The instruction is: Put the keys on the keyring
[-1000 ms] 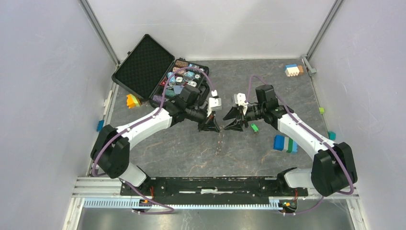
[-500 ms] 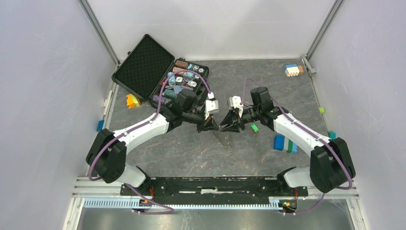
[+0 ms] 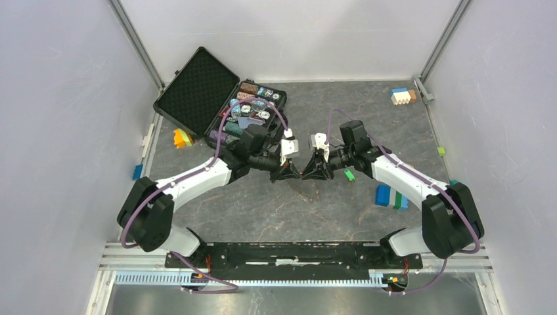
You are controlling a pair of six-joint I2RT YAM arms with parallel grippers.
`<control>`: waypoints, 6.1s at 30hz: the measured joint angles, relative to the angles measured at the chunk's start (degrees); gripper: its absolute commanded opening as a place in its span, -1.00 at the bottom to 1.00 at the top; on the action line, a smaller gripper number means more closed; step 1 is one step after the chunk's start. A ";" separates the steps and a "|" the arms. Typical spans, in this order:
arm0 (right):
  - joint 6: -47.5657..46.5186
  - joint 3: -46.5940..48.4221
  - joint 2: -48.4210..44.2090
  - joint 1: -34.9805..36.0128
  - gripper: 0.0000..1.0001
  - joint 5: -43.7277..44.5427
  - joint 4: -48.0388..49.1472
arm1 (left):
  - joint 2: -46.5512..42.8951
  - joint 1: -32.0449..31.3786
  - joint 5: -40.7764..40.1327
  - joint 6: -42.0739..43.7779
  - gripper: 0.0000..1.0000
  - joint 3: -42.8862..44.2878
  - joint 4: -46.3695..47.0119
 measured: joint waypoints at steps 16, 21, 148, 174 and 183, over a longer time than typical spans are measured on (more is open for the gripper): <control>-0.46 0.85 -0.02 0.00 -0.22 0.07 -1.27 | -0.26 0.00 -0.44 1.68 -0.96 -0.90 0.81; 0.31 1.16 -0.02 0.00 -0.36 0.09 -1.20 | -0.26 0.00 -0.42 2.12 -0.96 -0.94 0.81; -1.95 18.12 -4.33 7.45 -0.35 10.32 -14.80 | -11.87 3.82 5.86 -1.29 -0.96 0.94 -2.54; 0.61 11.26 -4.70 6.80 -0.48 7.67 -9.40 | -13.25 5.01 6.25 2.82 -0.96 -9.01 8.76; 2.64 11.26 -4.46 6.80 -0.50 7.72 -7.15 | -13.25 5.05 7.58 2.54 -0.96 -9.66 11.28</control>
